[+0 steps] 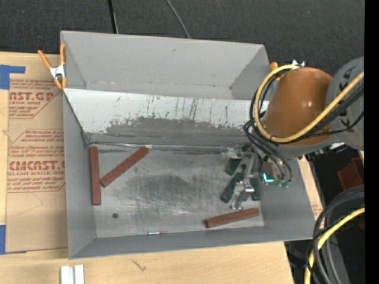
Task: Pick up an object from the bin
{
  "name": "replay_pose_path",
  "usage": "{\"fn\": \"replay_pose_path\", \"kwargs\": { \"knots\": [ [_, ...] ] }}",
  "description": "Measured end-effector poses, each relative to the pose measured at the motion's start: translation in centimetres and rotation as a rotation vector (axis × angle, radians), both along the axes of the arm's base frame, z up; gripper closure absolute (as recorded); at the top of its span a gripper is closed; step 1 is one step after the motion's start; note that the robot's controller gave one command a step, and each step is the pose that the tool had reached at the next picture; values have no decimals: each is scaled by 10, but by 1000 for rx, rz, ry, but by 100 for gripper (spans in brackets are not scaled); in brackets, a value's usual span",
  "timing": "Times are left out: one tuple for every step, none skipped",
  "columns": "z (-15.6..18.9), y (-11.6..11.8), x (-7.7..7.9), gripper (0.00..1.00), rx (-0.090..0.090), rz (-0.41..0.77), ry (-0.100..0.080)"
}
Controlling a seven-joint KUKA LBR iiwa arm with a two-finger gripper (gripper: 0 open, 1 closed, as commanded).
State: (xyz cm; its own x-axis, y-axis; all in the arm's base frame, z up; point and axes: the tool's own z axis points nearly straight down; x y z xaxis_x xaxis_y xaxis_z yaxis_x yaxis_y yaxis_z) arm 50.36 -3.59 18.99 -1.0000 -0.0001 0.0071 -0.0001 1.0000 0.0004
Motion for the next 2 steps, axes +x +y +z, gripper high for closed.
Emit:
{"fn": "replay_pose_path", "kwargs": {
  "knots": [
    [4,0,2,0,-1,1,-8],
    [-52,-34,-5,0,-1,2,-14]
  ]
}}
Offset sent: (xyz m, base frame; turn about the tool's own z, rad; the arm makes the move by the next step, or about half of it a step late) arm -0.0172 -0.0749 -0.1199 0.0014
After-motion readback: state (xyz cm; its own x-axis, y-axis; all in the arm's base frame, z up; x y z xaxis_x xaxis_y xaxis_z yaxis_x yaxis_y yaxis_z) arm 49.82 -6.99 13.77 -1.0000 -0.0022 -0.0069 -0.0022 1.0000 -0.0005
